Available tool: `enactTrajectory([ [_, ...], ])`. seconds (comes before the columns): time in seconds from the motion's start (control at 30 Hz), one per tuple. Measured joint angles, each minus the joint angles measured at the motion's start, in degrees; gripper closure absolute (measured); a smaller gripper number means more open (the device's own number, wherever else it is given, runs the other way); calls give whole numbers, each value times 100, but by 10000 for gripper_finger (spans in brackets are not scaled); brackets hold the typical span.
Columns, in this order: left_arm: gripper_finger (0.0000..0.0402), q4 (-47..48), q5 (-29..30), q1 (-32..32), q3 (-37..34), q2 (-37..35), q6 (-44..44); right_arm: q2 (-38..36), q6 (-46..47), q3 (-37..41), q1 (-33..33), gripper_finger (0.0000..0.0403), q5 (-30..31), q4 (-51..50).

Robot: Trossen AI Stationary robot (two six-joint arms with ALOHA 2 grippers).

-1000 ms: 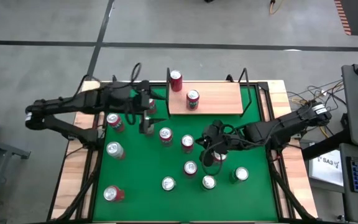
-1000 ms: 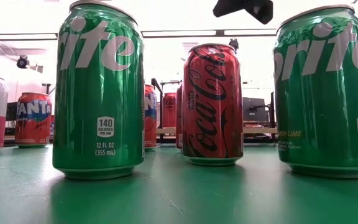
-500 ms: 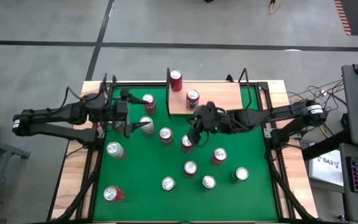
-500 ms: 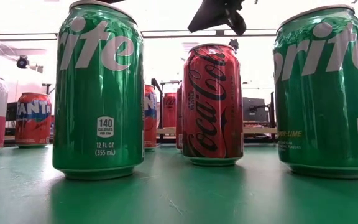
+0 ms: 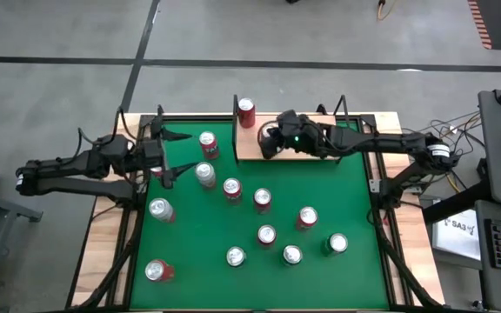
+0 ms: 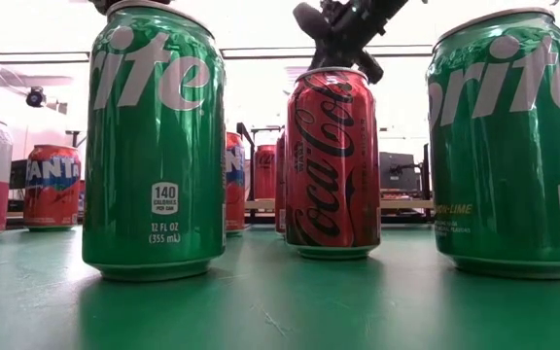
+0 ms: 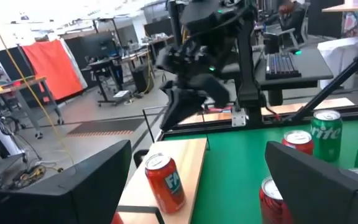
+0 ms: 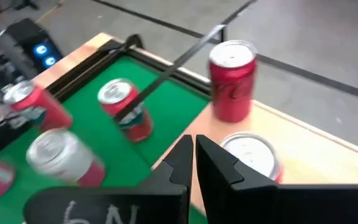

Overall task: Place canned beverage on shelf
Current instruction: Put the red soda can on the shelf

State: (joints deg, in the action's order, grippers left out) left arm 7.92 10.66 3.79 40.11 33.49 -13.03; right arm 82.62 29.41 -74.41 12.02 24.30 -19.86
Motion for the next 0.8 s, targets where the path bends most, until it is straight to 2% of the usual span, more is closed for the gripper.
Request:
enactTrajectory([
  [0.33, 48, 89, 190, 0, -78, -245, -35, 228, 13, 0, 496, 390, -46, -452],
  [0.8, 48, 219, 234, 0, -8, -316, -72, 712, 63, 2, 631, 390, -27, -533],
])
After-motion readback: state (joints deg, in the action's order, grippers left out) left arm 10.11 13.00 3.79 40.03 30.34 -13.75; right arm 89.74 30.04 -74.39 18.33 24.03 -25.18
